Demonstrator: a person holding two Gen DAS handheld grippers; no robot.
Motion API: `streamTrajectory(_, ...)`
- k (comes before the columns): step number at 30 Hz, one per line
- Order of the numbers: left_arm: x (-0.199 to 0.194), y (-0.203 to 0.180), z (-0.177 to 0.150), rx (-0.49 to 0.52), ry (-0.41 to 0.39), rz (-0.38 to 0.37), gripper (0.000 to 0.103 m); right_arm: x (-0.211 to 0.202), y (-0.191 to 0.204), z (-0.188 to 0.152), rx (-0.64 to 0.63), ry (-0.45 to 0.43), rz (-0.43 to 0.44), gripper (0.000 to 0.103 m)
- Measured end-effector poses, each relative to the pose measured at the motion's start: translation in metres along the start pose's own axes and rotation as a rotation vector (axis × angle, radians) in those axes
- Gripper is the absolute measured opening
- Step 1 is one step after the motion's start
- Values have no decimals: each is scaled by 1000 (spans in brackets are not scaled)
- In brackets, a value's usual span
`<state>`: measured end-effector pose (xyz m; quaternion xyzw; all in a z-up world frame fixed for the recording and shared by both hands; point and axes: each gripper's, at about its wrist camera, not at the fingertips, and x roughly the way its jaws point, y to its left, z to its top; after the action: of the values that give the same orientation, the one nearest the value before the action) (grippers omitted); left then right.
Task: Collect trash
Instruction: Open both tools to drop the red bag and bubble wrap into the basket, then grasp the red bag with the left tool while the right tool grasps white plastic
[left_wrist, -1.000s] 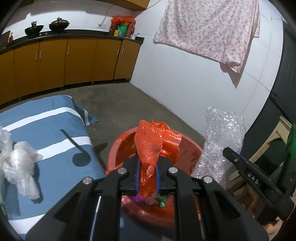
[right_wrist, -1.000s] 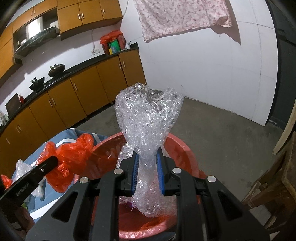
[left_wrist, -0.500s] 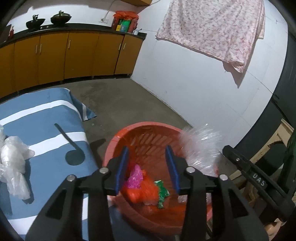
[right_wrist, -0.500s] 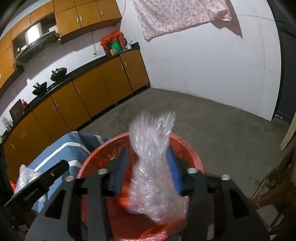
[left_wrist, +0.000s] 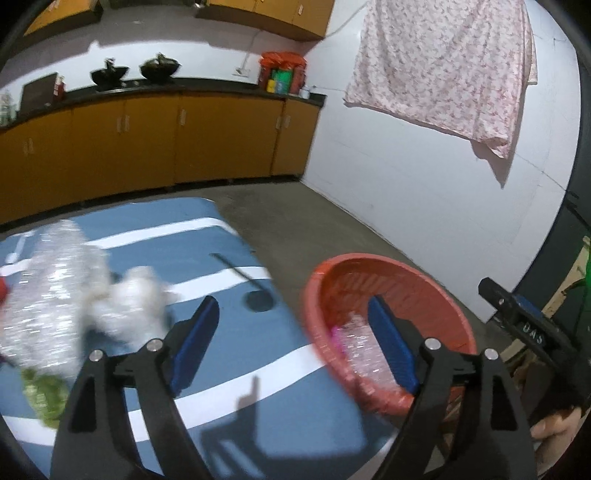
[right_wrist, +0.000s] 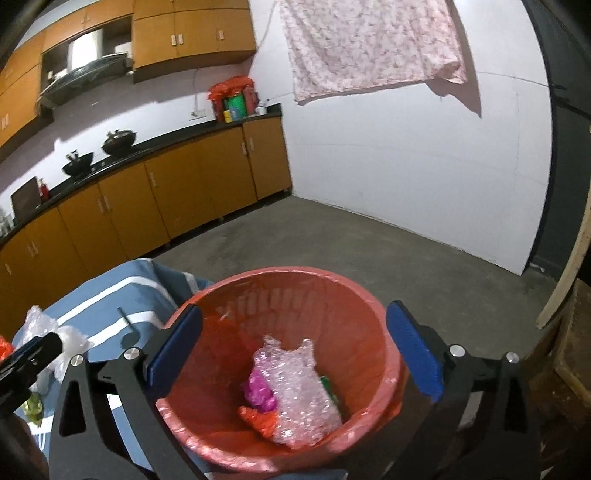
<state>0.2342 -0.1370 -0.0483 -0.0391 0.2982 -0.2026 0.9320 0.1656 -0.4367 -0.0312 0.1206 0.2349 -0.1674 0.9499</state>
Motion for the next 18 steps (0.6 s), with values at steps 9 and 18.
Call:
streamTrajectory(9,-68,72,-15,-79,-50,179,85,-12,64,-8,-109,20,111,99)
streamTrajectory(18,-124,158,-37,-149,-76,423,88,-16,135,-25,-212,59,240,99)
